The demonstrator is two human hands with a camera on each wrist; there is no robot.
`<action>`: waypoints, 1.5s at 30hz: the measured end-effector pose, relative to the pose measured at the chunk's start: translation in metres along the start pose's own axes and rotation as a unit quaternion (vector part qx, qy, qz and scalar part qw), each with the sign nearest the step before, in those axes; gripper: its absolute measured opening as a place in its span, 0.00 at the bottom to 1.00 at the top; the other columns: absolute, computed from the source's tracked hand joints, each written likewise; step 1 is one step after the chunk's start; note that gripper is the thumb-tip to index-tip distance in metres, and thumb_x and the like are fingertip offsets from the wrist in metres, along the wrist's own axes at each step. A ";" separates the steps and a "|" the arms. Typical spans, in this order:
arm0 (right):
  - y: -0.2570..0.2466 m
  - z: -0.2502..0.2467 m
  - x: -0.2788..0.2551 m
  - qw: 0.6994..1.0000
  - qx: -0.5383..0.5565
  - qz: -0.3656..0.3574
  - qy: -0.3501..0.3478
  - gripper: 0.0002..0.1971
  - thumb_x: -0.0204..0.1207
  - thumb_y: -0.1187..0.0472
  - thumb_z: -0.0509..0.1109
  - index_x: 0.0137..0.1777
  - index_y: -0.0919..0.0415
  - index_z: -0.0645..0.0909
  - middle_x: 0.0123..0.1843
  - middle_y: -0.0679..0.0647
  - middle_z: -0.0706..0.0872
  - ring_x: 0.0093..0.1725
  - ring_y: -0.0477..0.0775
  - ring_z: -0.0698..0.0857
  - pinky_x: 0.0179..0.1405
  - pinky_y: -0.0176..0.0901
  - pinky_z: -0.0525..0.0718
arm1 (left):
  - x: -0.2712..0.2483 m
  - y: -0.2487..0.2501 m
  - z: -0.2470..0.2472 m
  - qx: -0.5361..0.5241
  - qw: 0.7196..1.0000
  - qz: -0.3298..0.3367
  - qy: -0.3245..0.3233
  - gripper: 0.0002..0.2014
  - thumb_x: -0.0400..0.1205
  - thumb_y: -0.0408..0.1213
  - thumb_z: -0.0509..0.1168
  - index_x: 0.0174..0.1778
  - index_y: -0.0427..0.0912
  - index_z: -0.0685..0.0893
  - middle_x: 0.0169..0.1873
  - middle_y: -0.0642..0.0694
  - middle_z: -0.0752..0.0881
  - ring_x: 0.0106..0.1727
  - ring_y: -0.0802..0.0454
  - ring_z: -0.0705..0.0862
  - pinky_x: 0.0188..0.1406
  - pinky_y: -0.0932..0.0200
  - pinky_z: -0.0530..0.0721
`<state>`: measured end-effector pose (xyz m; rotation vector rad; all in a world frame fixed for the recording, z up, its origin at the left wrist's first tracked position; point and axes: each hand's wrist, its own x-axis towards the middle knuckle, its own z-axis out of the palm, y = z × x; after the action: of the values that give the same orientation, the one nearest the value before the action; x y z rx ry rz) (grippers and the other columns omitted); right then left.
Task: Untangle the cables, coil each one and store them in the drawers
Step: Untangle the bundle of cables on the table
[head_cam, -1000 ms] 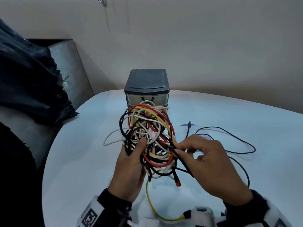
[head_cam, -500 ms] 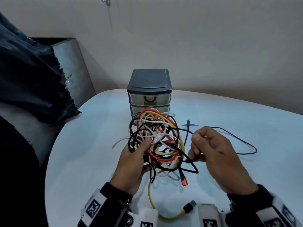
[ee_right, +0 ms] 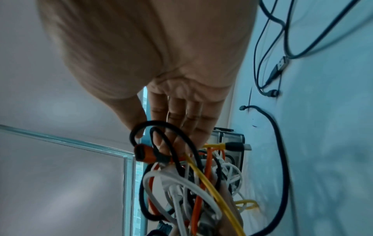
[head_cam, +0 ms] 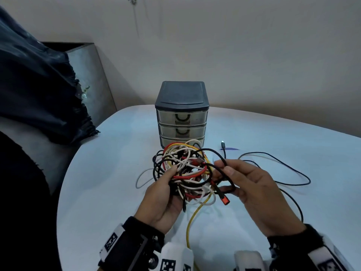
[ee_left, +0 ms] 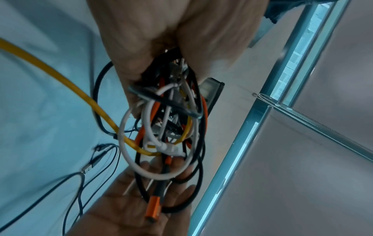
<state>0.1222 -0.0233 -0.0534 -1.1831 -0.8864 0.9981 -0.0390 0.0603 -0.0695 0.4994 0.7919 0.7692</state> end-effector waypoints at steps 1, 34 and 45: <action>0.000 0.000 0.001 1.000 0.003 0.000 0.000 0.15 0.70 0.58 0.69 0.52 0.63 0.90 0.46 0.63 0.92 0.45 0.55 0.89 0.36 0.41 0.86 | -0.001 0.001 0.000 -0.008 1.000 -0.005 -0.012 0.18 0.87 0.40 0.59 0.60 0.30 0.87 0.47 0.32 0.91 0.42 0.41 0.91 0.34 0.52 0.91; -0.001 0.015 -0.006 0.992 -0.080 -0.089 0.038 0.13 0.74 0.63 0.74 0.57 0.52 0.87 0.51 0.51 0.93 0.52 0.55 0.91 0.55 0.58 0.89 | -0.013 0.002 0.001 0.012 0.998 0.021 -0.056 0.13 0.76 0.33 0.65 0.53 0.33 0.88 0.50 0.36 0.89 0.43 0.42 0.88 0.45 0.48 0.91; 0.003 0.008 -0.008 0.985 -0.078 -0.141 -0.056 0.11 0.75 0.66 0.72 0.49 0.51 0.92 0.59 0.47 0.91 0.62 0.48 0.88 0.57 0.42 0.87 | -0.015 0.004 0.000 -0.089 0.994 0.001 -0.062 0.19 0.67 0.36 0.68 0.51 0.32 0.86 0.49 0.36 0.90 0.45 0.40 0.89 0.37 0.49 0.91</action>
<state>0.1112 -0.0283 -0.0547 -1.1022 -1.2024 0.7809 -0.0480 0.0509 -0.0602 0.3829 0.6010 0.7943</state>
